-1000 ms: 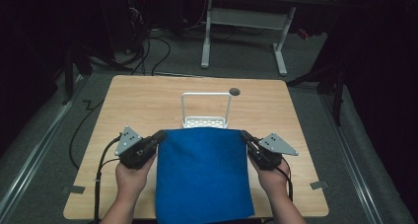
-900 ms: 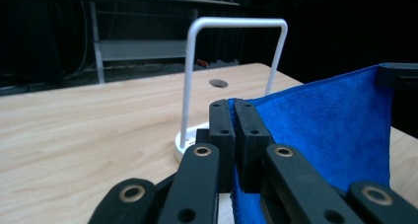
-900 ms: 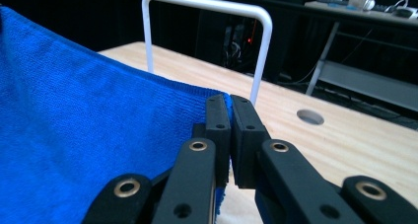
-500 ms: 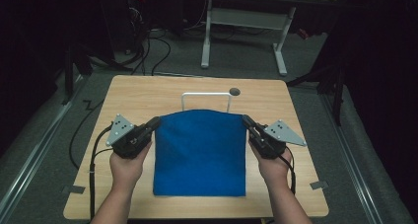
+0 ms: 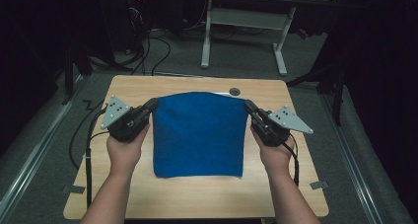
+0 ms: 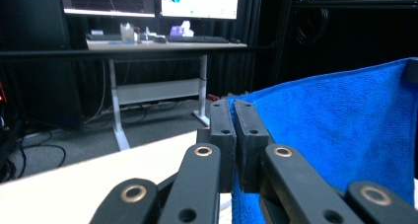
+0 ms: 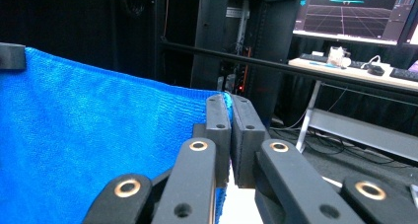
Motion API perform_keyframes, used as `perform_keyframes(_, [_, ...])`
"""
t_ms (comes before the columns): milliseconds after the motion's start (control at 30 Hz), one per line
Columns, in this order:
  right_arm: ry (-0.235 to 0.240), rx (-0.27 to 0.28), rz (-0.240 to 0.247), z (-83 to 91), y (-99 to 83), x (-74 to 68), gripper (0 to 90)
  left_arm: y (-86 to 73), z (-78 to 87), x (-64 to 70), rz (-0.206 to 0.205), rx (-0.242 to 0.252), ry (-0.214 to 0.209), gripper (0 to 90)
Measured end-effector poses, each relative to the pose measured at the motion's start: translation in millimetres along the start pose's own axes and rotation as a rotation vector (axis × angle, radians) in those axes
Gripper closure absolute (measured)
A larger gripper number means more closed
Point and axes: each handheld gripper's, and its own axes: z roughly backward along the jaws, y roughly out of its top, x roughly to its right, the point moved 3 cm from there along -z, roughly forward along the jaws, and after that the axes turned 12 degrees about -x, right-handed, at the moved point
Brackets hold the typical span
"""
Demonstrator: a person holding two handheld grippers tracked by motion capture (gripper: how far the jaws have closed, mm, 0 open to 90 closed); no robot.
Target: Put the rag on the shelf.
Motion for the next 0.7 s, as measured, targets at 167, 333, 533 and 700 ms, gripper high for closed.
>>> perform_keyframes(167, [-0.015,0.023,-0.006,-0.3,11.4,8.7,88.5,14.7,-4.0,-2.2,-0.019,0.010,0.007,88.1])
perform_keyframes(333, [-0.014,0.039,-0.019,-2.4,22.5,17.4,88.5,27.5,-17.0,-3.4,-0.057,-0.002,0.021,88.1])
perform_keyframes(533, [-0.029,0.048,-0.032,-10.6,36.9,30.7,88.6,43.6,-33.4,-9.5,-0.080,0.000,0.050,88.1])
perform_keyframes(700, [-0.034,0.056,-0.060,-18.5,44.2,42.4,88.5,51.5,-46.0,-19.3,-0.072,0.002,0.073,88.1])
